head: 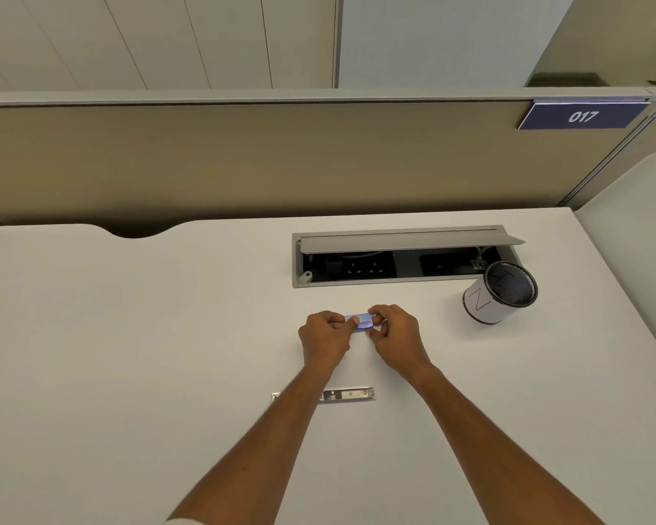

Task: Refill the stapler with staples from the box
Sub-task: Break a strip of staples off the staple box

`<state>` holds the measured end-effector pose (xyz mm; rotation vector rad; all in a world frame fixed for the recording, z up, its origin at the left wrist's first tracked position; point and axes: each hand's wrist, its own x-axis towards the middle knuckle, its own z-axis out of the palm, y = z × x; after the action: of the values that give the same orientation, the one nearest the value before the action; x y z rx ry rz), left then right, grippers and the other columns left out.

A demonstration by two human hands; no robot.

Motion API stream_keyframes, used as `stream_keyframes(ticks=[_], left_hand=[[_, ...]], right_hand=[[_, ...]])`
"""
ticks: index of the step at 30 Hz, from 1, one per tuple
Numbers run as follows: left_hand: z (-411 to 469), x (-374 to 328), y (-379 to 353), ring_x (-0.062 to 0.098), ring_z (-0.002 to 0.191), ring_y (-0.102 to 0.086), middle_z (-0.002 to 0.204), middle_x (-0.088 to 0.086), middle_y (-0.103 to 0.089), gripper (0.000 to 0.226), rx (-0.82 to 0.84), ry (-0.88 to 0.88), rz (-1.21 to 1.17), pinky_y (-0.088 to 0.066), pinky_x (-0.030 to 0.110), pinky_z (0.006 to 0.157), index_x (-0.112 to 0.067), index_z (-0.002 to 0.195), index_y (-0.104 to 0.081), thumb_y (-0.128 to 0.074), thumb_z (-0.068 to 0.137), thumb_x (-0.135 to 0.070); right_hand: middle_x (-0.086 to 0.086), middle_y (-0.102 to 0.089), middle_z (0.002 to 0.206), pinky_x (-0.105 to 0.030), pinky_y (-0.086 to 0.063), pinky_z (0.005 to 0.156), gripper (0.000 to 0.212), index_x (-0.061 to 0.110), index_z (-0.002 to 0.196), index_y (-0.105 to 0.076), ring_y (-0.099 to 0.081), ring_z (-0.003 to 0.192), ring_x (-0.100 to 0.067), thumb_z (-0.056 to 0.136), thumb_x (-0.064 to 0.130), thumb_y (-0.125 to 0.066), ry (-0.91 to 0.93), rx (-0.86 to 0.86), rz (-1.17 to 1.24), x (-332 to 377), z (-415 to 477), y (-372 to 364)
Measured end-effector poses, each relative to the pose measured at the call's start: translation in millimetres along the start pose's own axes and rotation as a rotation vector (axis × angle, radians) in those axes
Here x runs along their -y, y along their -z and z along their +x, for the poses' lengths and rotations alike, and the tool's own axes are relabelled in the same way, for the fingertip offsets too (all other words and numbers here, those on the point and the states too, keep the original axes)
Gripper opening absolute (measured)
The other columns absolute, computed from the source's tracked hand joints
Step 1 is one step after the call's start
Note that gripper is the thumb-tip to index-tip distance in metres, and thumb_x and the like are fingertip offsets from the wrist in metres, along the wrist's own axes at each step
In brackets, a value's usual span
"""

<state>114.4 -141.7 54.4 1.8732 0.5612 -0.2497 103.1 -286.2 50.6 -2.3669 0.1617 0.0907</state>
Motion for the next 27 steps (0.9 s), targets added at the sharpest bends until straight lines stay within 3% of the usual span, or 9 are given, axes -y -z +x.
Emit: stream_keyframes(ticks=[4, 7, 11, 14, 19, 27], left_hand=[[-3.2, -3.6, -2.1, 0.022, 0.051, -0.067, 0.076, 0.01, -0.078, 0.017, -0.013, 0.048, 0.003, -0.065, 0.037, 0.062, -0.011, 0.084, -0.073, -0.089, 0.081, -0.019], [-2.2, -4.2, -2.2, 0.019, 0.046, -0.061, 0.072, 0.013, -0.077, 0.018, -0.023, 0.097, -0.023, -0.057, 0.026, 0.051, -0.016, 0.075, -0.073, -0.09, 0.078, -0.017], [1.1, -2.5, -1.5, 0.011, 0.04, -0.056, 0.066, 0.009, -0.072, 0.012, 0.004, 0.14, -0.072, -0.044, 0.014, 0.035, -0.01, 0.083, -0.078, -0.089, 0.08, -0.015], [4.4, -3.0, -0.2, 0.014, 0.045, -0.055, 0.069, 0.01, -0.071, 0.012, 0.028, 0.142, -0.076, -0.046, 0.017, 0.038, -0.007, 0.089, -0.08, -0.087, 0.083, -0.016], [14.4, -1.2, 4.4, 0.018, 0.057, -0.055, 0.096, 0.017, -0.076, 0.018, 0.045, 0.135, -0.069, -0.043, 0.022, 0.048, -0.011, 0.102, -0.081, -0.083, 0.086, -0.018], [18.3, 5.9, 14.2, 0.017, 0.052, -0.054, 0.082, 0.014, -0.073, 0.019, 0.067, 0.114, -0.085, -0.046, 0.022, 0.043, -0.009, 0.104, -0.081, -0.083, 0.087, -0.019]], right_hand=[[-0.016, -0.072, 0.117, -0.016, -0.045, 0.083, 0.031, 0.001, 0.118, -0.068, -0.067, 0.1, -0.026, 0.089, 0.01, -0.075, 0.01, -0.007, 0.023, 0.2, -1.3, 1.8], [-0.015, -0.071, 0.122, -0.017, -0.046, 0.087, 0.036, 0.003, 0.122, -0.068, -0.068, 0.105, -0.026, 0.088, 0.013, -0.076, 0.014, -0.009, 0.035, -2.3, -2.9, 3.7], [-0.016, -0.071, 0.122, -0.02, -0.048, 0.088, 0.04, 0.004, 0.125, -0.068, -0.068, 0.105, -0.025, 0.088, 0.016, -0.077, 0.012, -0.018, 0.052, -4.5, -4.2, 3.1], [-0.016, -0.072, 0.116, -0.017, -0.05, 0.083, 0.037, 0.004, 0.122, -0.069, -0.063, 0.095, -0.017, 0.087, 0.014, -0.078, 0.008, -0.012, 0.048, -5.5, -3.2, 2.9], [-0.014, -0.071, 0.104, -0.006, -0.044, 0.068, 0.033, 0.004, 0.118, -0.072, -0.058, 0.083, -0.015, 0.086, 0.013, -0.079, 0.027, 0.02, 0.016, -6.7, -0.1, 5.6], [-0.012, -0.069, 0.098, -0.011, -0.046, 0.068, 0.031, 0.006, 0.117, -0.072, -0.058, 0.08, -0.018, 0.087, 0.011, -0.078, 0.118, 0.077, -0.053, -11.1, 3.9, 16.5]])
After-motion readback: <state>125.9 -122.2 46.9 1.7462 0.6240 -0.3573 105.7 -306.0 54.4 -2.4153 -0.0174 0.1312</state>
